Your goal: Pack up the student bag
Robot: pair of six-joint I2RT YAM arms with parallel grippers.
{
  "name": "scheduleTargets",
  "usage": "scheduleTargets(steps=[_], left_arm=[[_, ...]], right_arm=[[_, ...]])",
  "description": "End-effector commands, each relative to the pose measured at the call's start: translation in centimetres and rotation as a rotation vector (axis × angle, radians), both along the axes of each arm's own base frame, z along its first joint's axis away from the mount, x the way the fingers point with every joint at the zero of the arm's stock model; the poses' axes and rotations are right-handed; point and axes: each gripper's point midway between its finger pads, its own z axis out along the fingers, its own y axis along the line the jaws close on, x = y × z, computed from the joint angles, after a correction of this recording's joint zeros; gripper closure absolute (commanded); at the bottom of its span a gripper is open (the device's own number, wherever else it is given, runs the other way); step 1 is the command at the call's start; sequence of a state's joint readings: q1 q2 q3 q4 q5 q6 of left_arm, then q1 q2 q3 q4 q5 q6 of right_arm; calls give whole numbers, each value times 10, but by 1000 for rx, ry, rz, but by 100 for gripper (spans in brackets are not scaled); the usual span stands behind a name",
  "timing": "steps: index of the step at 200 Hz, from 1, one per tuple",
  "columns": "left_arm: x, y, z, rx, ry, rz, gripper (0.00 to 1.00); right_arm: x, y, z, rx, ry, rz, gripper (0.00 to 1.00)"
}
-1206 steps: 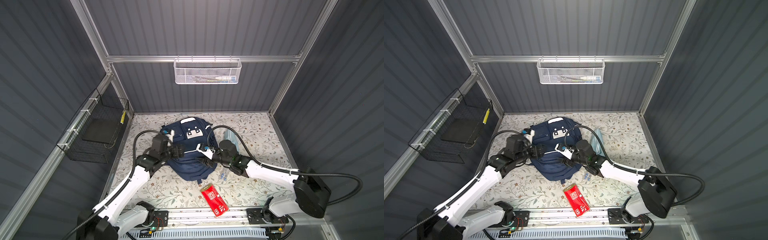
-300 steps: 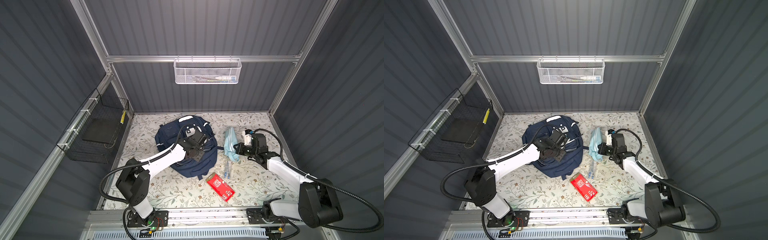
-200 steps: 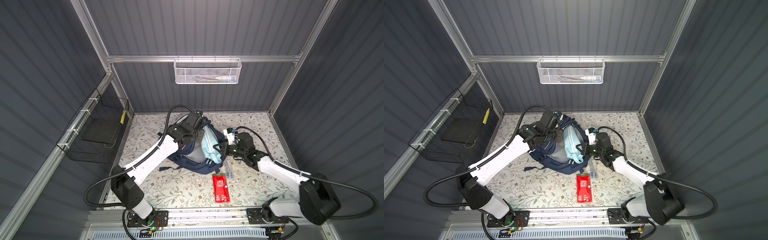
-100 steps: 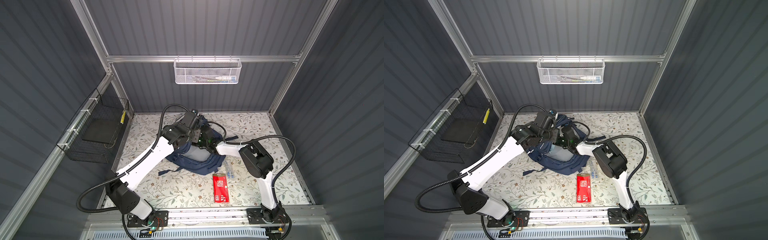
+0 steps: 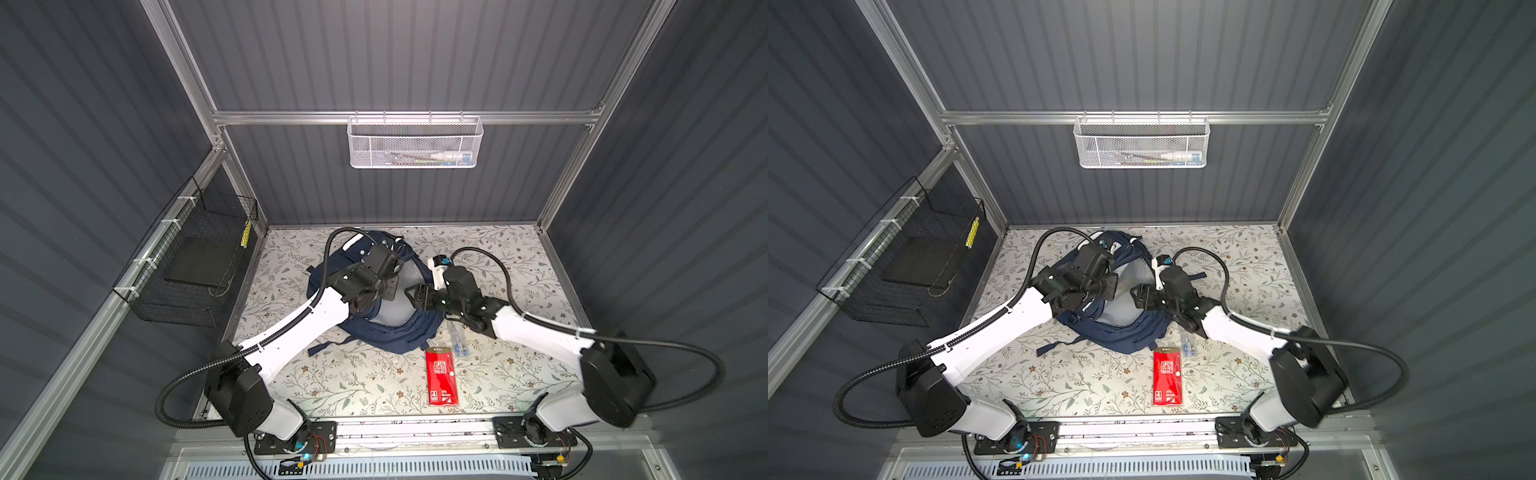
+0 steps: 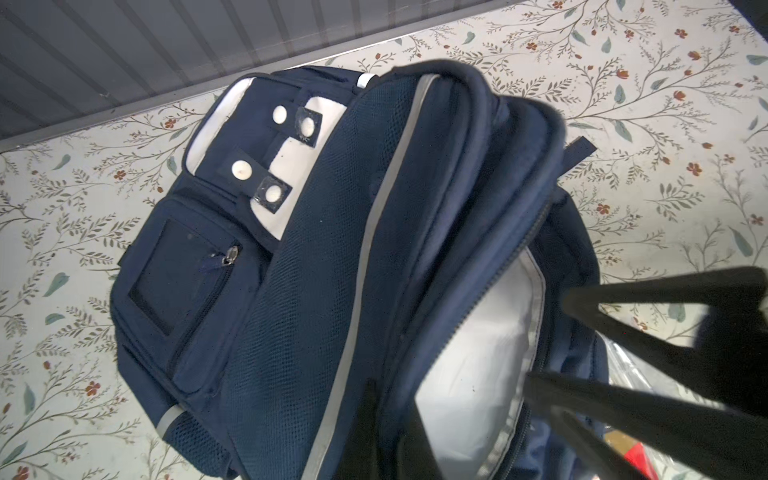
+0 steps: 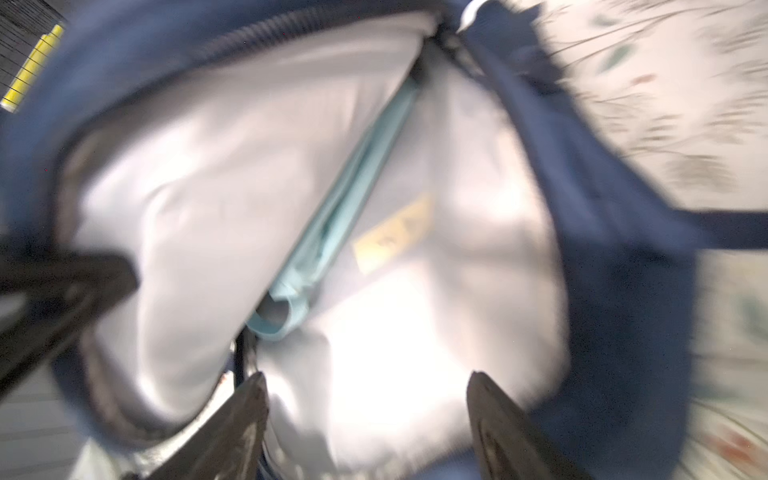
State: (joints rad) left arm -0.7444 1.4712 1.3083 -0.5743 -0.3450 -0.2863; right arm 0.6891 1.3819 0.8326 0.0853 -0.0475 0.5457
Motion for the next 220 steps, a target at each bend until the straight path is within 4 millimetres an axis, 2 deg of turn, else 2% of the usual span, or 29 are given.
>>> scheduleTargets(steps=[1,9,23,39,57,83,106,157,169,186,220], left_arm=[[-4,17,-3,-33,0,31,100],[-9,13,-8,-42,15,-3,100],[-14,9,-27,-46,61,-28,100],[-20,2,-47,-74,123,-42,100],[-22,-4,-57,-118,146,-40,100],[-20,-10,-61,-149,157,-35,100],[-23,-16,-69,-177,186,-43,100],[-31,-17,-83,-207,228,-32,100],[-32,-18,-89,-216,239,-30,100],[-34,-19,-96,-225,256,-24,100],[-37,-17,-100,-229,262,-23,100]], right_arm=[[-30,-65,-27,-255,13,-85,10],[-41,-79,-30,-260,34,-99,2],[-61,-100,-39,-242,129,-116,1],[-87,-104,-51,-205,238,-81,1],[-117,-107,-74,-163,349,-81,1],[-135,-124,-109,-164,427,-153,2],[-134,-122,-120,-194,448,-140,9],[-101,-127,-118,-297,359,-200,14],[-94,-122,-118,-292,332,-187,21],[-91,-120,-130,-349,368,-168,34],[-88,-121,-144,-411,397,-165,45]])
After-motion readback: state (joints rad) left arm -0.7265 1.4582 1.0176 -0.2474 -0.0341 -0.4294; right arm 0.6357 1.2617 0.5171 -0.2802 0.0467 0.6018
